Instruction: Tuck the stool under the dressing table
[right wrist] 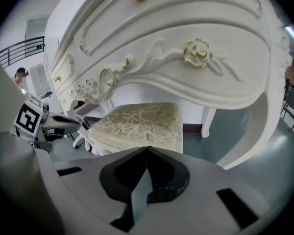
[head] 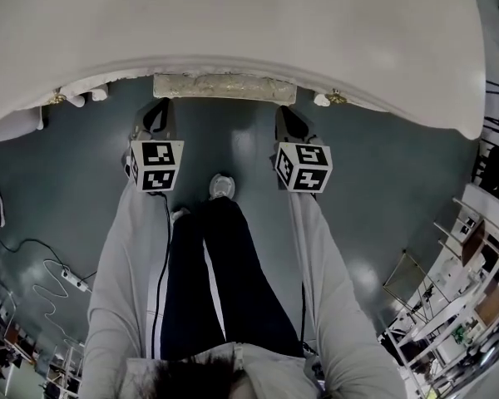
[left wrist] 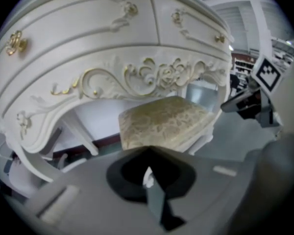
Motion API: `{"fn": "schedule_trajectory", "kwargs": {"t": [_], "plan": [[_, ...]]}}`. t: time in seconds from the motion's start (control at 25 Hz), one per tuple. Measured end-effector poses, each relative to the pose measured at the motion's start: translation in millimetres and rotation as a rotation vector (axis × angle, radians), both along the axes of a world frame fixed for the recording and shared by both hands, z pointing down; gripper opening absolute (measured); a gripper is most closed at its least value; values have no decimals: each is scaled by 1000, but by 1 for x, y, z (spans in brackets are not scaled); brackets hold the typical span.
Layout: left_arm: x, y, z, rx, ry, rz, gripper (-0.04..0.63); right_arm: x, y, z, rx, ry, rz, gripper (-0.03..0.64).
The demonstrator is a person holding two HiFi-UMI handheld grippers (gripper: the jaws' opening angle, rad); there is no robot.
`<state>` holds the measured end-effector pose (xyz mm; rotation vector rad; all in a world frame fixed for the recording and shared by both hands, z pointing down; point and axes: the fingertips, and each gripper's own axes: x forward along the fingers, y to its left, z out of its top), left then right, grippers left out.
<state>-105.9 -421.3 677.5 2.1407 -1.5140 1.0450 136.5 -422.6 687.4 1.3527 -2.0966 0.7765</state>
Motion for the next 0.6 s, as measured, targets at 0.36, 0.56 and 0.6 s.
{"fn": "schedule_trajectory", "kwargs": {"t": [0.36, 0.56, 0.6], "plan": [[-8, 20, -50, 91, 49, -20, 8, -21, 27, -51, 66, -32, -7, 0], [-7, 44, -85, 134, 106, -15, 8, -31, 46, -87, 129, -45, -2, 0], [-6, 48, -93, 146, 118, -5, 9, -32, 49, -94, 142, -48, 3, 0]]}}
